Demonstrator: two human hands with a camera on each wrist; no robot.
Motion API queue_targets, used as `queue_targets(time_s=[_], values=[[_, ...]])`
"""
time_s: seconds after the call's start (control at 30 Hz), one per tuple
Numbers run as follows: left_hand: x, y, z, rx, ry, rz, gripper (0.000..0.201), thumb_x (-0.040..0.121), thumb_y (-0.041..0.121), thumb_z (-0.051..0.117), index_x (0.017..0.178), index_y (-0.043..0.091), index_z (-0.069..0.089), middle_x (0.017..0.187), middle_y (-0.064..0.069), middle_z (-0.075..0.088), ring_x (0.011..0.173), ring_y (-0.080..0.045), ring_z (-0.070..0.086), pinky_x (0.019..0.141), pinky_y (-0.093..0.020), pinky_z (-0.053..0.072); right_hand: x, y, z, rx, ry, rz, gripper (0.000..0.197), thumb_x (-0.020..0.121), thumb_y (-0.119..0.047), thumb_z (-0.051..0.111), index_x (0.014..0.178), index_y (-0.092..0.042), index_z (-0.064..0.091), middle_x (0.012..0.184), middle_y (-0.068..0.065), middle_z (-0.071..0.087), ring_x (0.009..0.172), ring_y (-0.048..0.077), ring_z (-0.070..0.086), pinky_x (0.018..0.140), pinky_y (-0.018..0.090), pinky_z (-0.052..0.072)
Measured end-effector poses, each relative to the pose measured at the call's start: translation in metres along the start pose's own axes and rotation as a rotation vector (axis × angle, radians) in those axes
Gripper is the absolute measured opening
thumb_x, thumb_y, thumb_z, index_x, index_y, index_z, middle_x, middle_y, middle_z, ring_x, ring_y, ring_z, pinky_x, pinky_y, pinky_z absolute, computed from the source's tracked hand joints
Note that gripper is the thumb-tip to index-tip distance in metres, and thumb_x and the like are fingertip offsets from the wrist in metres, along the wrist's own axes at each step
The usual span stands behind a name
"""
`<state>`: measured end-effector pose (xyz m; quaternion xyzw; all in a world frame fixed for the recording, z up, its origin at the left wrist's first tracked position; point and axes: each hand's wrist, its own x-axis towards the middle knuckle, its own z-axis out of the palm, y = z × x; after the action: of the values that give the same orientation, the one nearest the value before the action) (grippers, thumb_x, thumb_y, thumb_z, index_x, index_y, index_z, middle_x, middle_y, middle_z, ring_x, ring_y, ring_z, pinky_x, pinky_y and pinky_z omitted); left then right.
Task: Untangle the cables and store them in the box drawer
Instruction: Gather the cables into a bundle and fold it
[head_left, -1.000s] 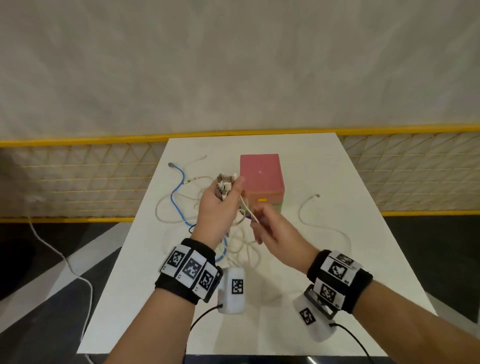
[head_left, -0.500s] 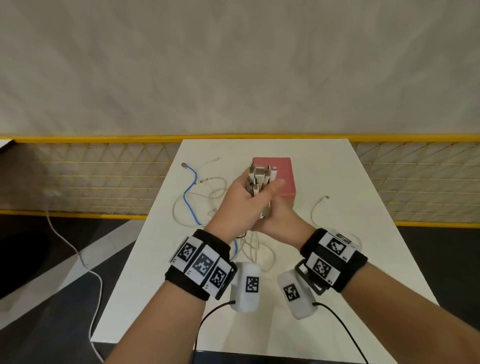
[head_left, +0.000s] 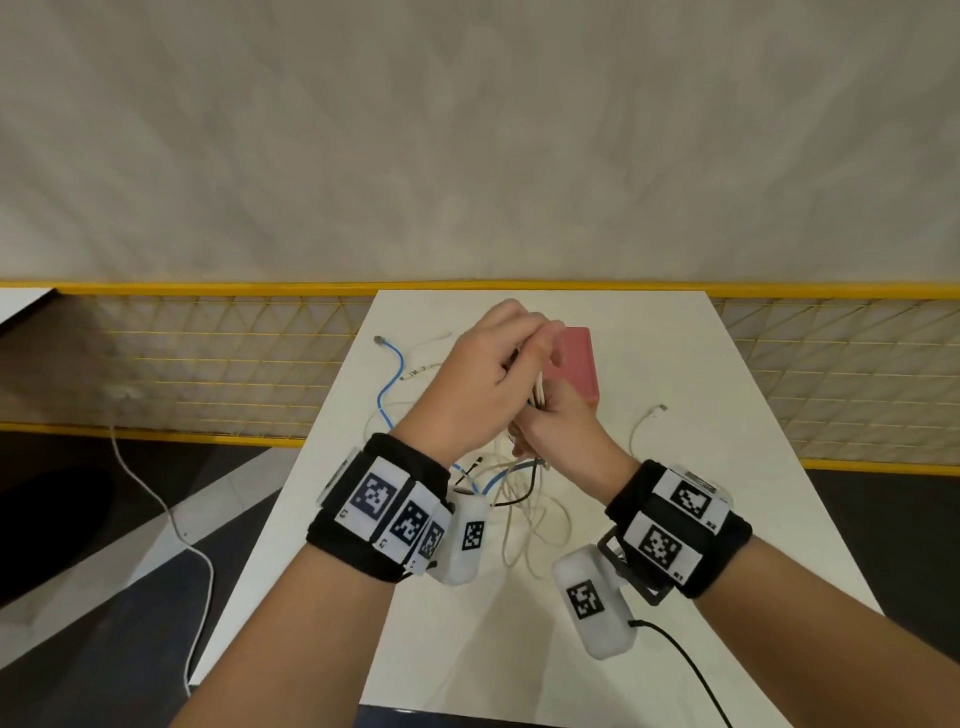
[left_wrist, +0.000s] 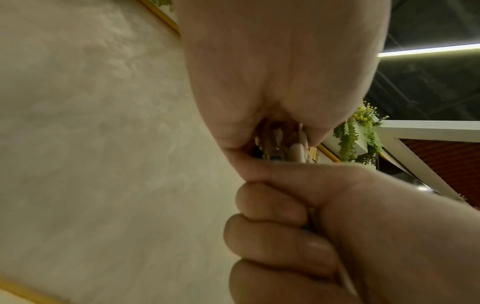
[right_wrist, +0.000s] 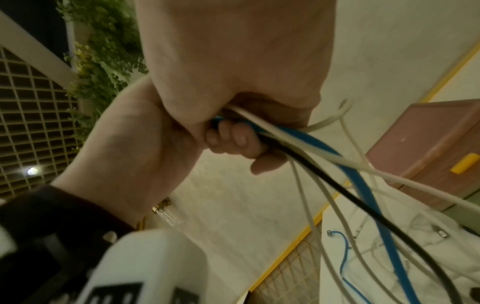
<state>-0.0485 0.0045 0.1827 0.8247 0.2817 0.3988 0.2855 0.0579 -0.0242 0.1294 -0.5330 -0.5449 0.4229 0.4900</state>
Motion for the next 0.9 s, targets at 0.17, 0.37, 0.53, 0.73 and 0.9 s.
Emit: queue_targets(time_s=[0.17,0.37,0.53,0.73,0.9], values=[[0.002,-0.006,-0.005,0.114,-0.187,-0.074,0.036,0.105,0.026,0.033,0.101,0.020,0.068,0.100,0.010,0.048,0.108,-0.013,0.043,0.097,-0.015,0.030,-0.002,-0.003,-0.004,0.033,-0.065,0.007,0.039,0.089,-0.014,0.053,0.050,-0.017,0.047,0.044,-0.004,0.042,0.036,0.012,0.044,0.056,0.039,0.052],[0.003,0.003,-0.007,-0.028,-0.222,-0.120,0.028,0.102,0.011,0.039,0.114,0.022,0.062,0.095,0.008,0.041,0.097,-0.005,0.044,0.090,-0.012,0.032,-0.009,-0.013,-0.006,0.123,-0.163,0.002,0.033,0.087,0.001,0.056,0.057,-0.012,0.048,0.043,-0.008,0.040,0.041,0.009,0.038,0.055,0.029,0.048],[0.001,-0.006,0.001,0.254,-0.210,-0.027,0.026,0.101,0.034,0.041,0.096,0.013,0.057,0.095,0.004,0.044,0.095,-0.018,0.042,0.090,-0.034,0.040,-0.004,-0.024,-0.009,0.079,-0.134,-0.016,0.027,0.082,0.006,0.059,0.087,-0.019,0.051,0.062,-0.005,0.052,0.050,0.008,0.045,0.048,0.026,0.041],[-0.001,-0.010,0.007,0.388,-0.098,0.123,0.037,0.093,0.047,0.047,0.085,0.013,0.058,0.081,0.004,0.048,0.073,-0.017,0.049,0.068,-0.035,0.045,-0.006,-0.020,-0.008,0.080,-0.050,-0.070,0.049,0.077,0.013,0.062,0.111,-0.015,0.042,0.085,0.002,0.055,0.077,0.009,0.060,0.062,0.022,0.055],[-0.001,-0.014,0.010,0.349,-0.002,0.084,0.034,0.094,0.040,0.055,0.074,0.013,0.059,0.068,0.001,0.056,0.061,-0.017,0.054,0.062,-0.036,0.047,-0.005,-0.011,-0.003,0.094,-0.025,-0.108,0.106,0.066,0.016,0.072,0.148,-0.015,0.011,0.097,0.000,0.057,0.093,0.012,0.060,0.082,0.033,0.055]])
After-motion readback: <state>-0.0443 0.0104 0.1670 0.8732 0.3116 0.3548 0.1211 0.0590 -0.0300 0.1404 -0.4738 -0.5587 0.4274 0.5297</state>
